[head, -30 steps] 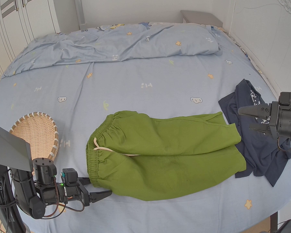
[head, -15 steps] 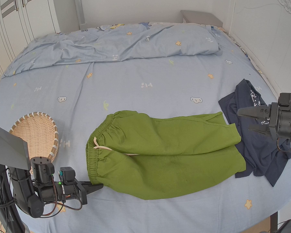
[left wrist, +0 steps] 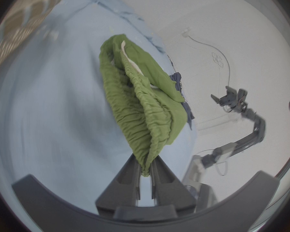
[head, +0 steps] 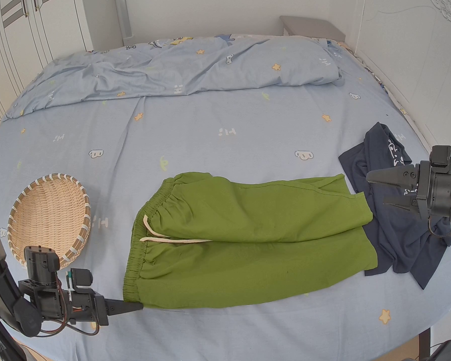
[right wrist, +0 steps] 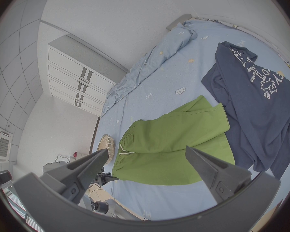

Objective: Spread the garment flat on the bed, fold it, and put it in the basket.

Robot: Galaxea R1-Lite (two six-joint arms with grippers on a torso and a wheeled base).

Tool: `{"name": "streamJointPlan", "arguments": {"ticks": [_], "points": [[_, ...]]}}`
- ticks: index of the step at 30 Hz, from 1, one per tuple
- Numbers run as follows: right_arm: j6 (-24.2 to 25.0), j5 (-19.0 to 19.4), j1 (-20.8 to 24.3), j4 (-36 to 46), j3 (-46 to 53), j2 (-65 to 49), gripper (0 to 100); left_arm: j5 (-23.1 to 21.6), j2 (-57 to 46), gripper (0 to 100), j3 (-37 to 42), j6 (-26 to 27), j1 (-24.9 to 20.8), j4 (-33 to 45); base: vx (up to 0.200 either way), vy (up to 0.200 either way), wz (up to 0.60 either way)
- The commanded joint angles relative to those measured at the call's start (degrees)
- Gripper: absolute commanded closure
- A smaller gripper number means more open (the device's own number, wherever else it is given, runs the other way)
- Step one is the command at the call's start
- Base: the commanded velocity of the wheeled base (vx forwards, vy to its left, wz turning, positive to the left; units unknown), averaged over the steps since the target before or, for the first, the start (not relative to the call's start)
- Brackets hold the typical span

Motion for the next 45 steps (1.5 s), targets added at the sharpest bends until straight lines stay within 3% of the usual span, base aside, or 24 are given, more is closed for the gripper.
{"name": "streamJointPlan", "arguments": {"ticks": [1,4,10,14,19,24,29,42,45], "points": [[-0.08,1.10,0.86,0.33,1.40,0.18,0,-11.37,-11.74,100,-2.20,-2.52,8.94,14.97,0.000,0.000,0.00],[-0.17,1.01,0.59,0.51,3.16,0.18,0,-11.37,-11.48,100,-3.43,-2.34,10.00,20.33,0.000,0.000,0.00],[-1.58,1.10,0.24,1.39,4.74,1.23,0,-11.37,-11.21,100,-3.34,-2.34,11.67,23.05,0.000,0.000,0.00],[-5.09,1.10,-0.64,7.10,6.50,2.03,0,-11.28,-11.21,100,-3.25,-1.37,12.11,27.36,0.000,0.000,0.00],[-10.81,1.81,-5.91,7.19,12.39,4.93,0,-11.28,-8.93,100,-2.37,3.99,14.48,28.77,0.000,0.000,0.00],[-14.76,6.46,-10.22,6.75,15.20,6.68,0,-11.37,-5.76,100,-2.46,9.61,18.17,29.12,0.000,0.000,0.00],[-23.90,9.89,-14.09,4.29,16.61,15.03,0,-11.45,-5.50,100,-2.28,10.84,18.17,29.21,0.000,0.000,0.00],[-24.43,17.10,-12.86,-12.32,21.09,26.55,0,-11.54,-5.94,100,-2.90,10.84,18.08,30.35,0.000,0.000,0.00],[-24.43,17.19,-12.50,-13.82,21.09,28.57,0,-11.54,-5.67,100,-3.08,10.84,18.35,30.35,0.000,0.000,0.00]]}}
